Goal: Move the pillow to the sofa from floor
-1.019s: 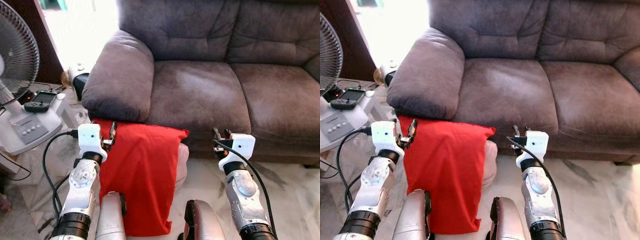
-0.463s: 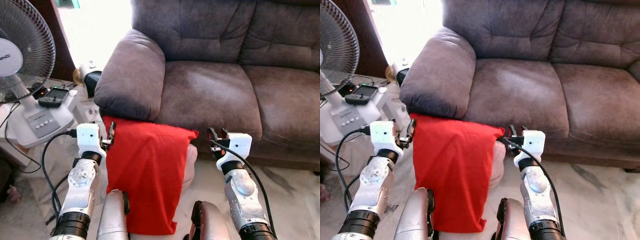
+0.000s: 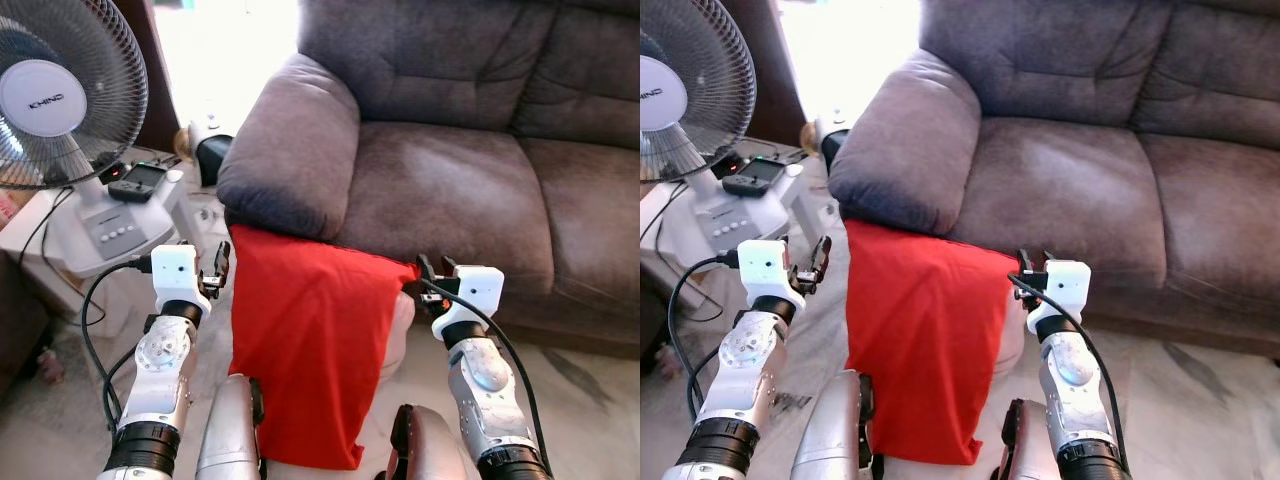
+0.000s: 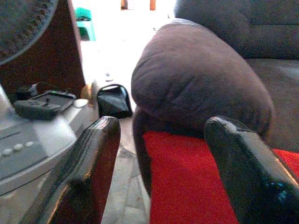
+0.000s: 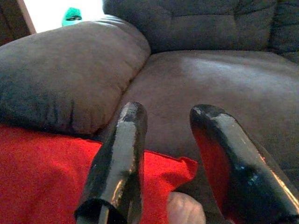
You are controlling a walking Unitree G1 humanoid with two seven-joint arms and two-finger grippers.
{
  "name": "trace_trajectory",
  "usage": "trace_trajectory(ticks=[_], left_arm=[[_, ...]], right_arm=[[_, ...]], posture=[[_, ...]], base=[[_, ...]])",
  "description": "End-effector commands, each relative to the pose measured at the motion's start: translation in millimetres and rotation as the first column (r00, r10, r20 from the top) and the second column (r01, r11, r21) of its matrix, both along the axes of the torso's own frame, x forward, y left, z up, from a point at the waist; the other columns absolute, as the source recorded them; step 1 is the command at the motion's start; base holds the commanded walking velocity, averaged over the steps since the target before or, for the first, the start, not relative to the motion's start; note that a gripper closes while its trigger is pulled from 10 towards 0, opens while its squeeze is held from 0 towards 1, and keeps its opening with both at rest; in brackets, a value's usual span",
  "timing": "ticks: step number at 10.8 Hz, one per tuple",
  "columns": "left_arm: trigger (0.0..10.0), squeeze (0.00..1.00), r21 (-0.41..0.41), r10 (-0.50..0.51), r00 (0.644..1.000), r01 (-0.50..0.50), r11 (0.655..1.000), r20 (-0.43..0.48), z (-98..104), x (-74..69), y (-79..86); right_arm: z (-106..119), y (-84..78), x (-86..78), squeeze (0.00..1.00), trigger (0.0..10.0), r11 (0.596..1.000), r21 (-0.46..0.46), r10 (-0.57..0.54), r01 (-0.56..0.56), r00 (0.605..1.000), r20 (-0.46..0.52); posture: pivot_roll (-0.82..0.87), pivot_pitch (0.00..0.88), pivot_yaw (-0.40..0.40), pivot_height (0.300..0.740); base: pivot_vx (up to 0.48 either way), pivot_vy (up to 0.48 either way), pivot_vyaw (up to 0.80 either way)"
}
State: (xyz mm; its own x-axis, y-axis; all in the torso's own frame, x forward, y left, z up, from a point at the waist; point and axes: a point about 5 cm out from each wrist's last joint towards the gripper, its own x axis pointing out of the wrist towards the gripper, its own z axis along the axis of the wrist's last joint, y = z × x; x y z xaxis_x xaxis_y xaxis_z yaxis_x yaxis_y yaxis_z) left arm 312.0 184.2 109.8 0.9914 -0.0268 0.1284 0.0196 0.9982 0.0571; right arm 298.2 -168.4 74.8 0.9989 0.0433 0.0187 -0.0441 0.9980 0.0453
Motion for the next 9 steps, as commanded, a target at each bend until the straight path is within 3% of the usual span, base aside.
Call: trace_trajectory(ticks=[1,9], left_arm=[[10.0,0.00,-0.009,-0.001,1.000,0.000,1.000,-0.014,-2.0,0.0,-0.1],[10.0,0.00,-0.006,-0.002,1.000,0.002,1.000,-0.024,-4.1,-1.2,0.0]], right_arm=[[-2.3,-5.2,-1.6,0.00,10.0,1.000,-0.011,-0.017,0.016,1.000,-0.013],[-4.3,-4.3,-2.1,0.00,10.0,1.000,-0.011,-0.015,0.015,1.000,-0.024]], posture=[[0.05,0.098,-0.050,0.575],[0.05,0.098,-0.049,0.575]], base=[[0.000,0.000,0.00],[0.000,0.000,0.00]])
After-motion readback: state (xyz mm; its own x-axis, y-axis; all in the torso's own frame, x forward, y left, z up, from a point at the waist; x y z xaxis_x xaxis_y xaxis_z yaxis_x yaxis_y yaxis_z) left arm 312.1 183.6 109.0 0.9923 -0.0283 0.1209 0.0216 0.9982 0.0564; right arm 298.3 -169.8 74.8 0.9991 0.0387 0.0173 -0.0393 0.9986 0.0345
